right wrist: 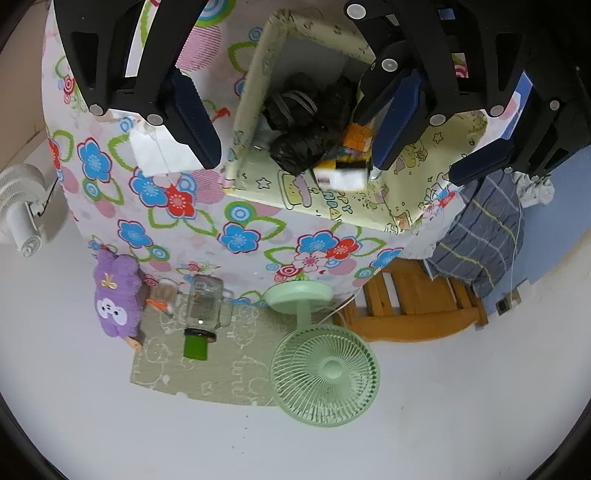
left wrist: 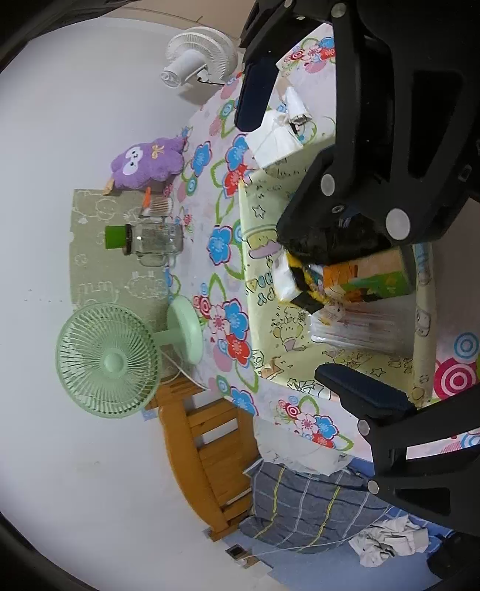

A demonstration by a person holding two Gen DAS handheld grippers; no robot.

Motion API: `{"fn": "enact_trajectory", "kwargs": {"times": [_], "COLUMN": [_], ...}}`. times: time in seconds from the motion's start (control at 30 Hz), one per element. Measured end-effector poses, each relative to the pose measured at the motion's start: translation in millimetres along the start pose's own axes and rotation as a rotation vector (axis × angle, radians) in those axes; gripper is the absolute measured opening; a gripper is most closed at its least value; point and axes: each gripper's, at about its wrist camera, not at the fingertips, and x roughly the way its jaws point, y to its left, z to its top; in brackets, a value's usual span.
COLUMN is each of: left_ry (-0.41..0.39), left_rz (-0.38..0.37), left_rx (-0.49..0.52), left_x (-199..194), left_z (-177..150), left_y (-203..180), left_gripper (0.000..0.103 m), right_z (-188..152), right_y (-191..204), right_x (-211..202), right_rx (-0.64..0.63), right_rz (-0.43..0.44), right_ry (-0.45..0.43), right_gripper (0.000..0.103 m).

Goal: Organize soft objects
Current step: 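Move both tools back from the fabric box toward the white roll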

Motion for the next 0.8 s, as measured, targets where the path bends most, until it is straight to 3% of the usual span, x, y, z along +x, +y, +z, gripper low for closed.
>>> {"fn": "enact_trajectory", "kwargs": {"times": [0.8], "left_ry": [-0.081], "left_rz": [-0.074], "left_rx": [0.036], "left_x": [-53.1], "left_z": [0.8], "left_y": [-67.7], "left_gripper": [0.093], "right_z": [-28.0], "right_y": [-53.7], "right_x": [-82.4], "right_rx": [0.087], "right_rz": [-0.138], "right_ry": [-0.098], "right_gripper": [0.099]}}
